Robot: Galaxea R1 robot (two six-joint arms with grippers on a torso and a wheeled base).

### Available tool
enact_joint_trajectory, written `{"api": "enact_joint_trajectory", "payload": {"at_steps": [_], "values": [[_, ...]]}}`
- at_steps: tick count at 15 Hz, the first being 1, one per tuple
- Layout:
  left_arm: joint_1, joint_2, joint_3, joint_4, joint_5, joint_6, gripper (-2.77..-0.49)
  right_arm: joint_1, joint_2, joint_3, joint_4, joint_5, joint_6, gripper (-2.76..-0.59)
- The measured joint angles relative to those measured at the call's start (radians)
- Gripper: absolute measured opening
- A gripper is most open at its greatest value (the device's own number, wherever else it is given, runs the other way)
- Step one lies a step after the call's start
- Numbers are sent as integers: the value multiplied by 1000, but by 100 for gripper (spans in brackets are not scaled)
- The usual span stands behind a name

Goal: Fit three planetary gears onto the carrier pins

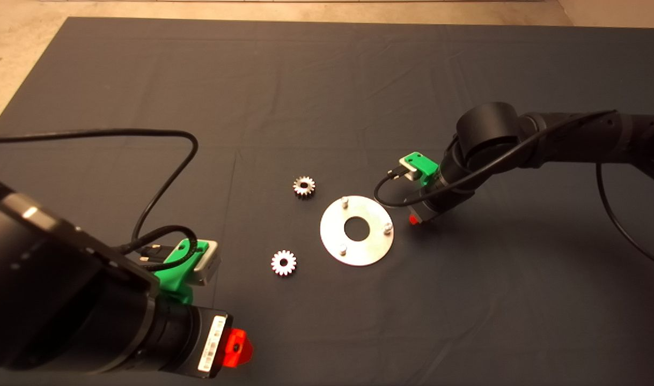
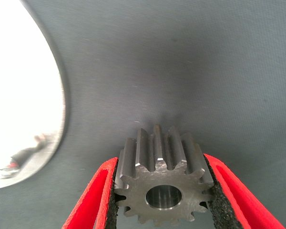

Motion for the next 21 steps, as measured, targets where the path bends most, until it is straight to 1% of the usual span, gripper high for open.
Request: {"api": "enact_joint_trajectory", "payload": {"at_steps": [3, 4, 7, 10, 12, 15, 17, 19, 21], "values": [[3, 0, 0, 0, 1, 0, -50, 2, 24, -1, 11, 0, 0, -225], [3, 0, 0, 0, 1, 0, -50, 5, 35, -1, 19, 0, 1, -225], [8, 0, 0, 0, 1, 0, -50, 8, 75, -7, 27, 2, 4, -226], [8, 0, 0, 0, 1, 0, -50, 10, 100, -23, 29, -8, 4, -225], [8, 0, 0, 0, 1, 0, -50, 11, 114, -32, 29, -11, 4, -226], [8, 0, 0, 0, 1, 0, -50, 11, 138, -37, 30, 0, 6, -226], [8, 0, 0, 0, 1, 0, -50, 14, 144, -38, 34, 0, 6, -226], [8, 0, 0, 0, 1, 0, -50, 25, 149, -39, 49, -1, 7, -226], [9, 0, 0, 0, 1, 0, -50, 34, 157, -39, 56, 0, 8, -226]]}}
